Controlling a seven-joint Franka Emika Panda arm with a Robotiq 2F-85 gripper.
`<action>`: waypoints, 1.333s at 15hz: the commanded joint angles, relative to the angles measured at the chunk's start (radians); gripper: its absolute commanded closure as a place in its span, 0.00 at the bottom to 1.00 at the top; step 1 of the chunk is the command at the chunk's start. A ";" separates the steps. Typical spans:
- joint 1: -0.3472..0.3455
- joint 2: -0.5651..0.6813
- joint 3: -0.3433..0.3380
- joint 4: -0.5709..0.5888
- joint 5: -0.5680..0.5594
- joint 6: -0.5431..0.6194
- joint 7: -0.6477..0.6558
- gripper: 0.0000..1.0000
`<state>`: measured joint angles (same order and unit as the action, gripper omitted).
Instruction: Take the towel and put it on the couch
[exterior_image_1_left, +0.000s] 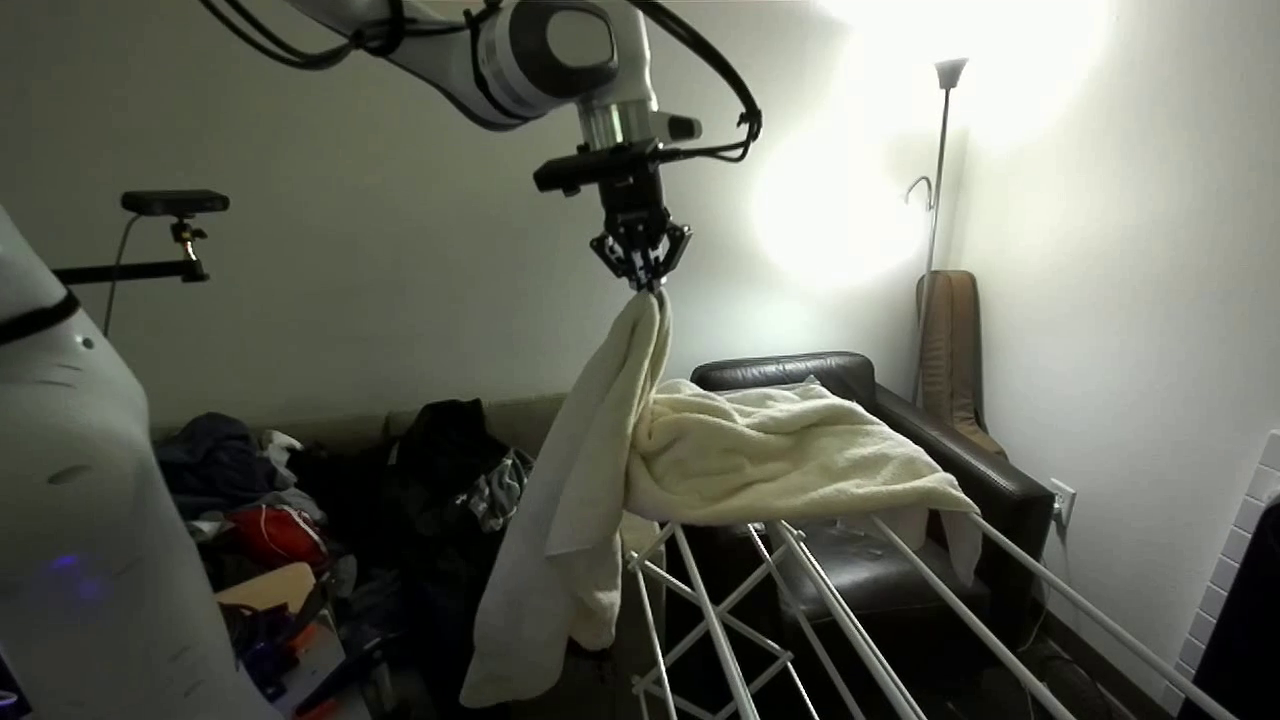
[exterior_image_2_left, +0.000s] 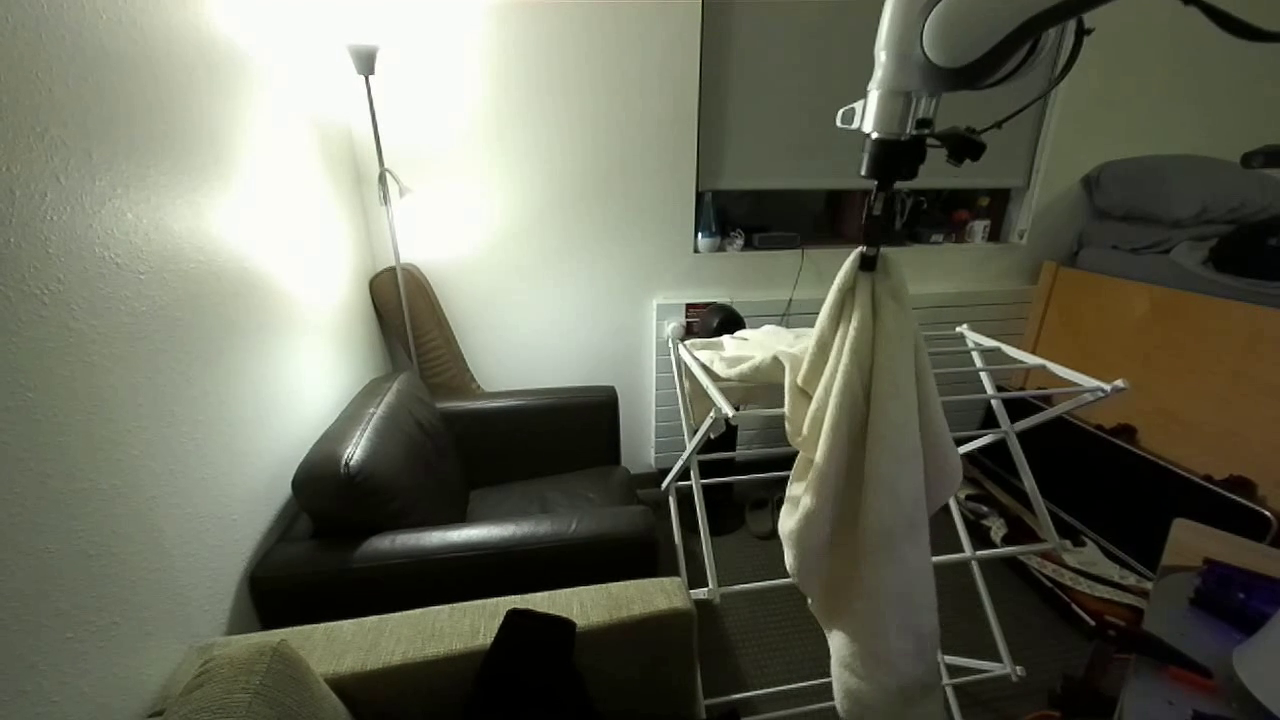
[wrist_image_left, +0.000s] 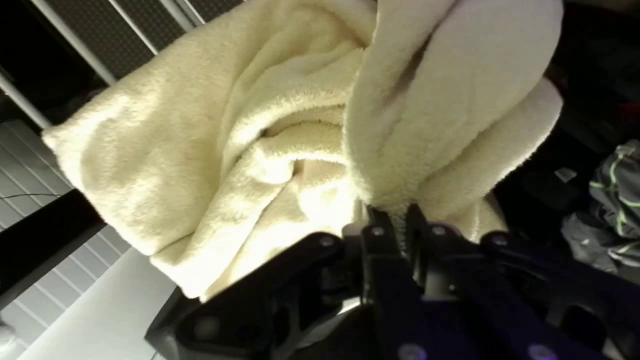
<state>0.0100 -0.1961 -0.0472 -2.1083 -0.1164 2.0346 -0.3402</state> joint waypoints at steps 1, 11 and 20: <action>-0.045 -0.017 -0.033 0.056 -0.014 0.077 0.052 0.95; -0.174 0.081 -0.141 0.247 -0.019 0.224 0.247 0.95; -0.270 0.267 -0.232 0.425 -0.035 0.265 0.426 0.95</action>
<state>-0.2357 0.0119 -0.2655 -1.7400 -0.1248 2.2677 0.0368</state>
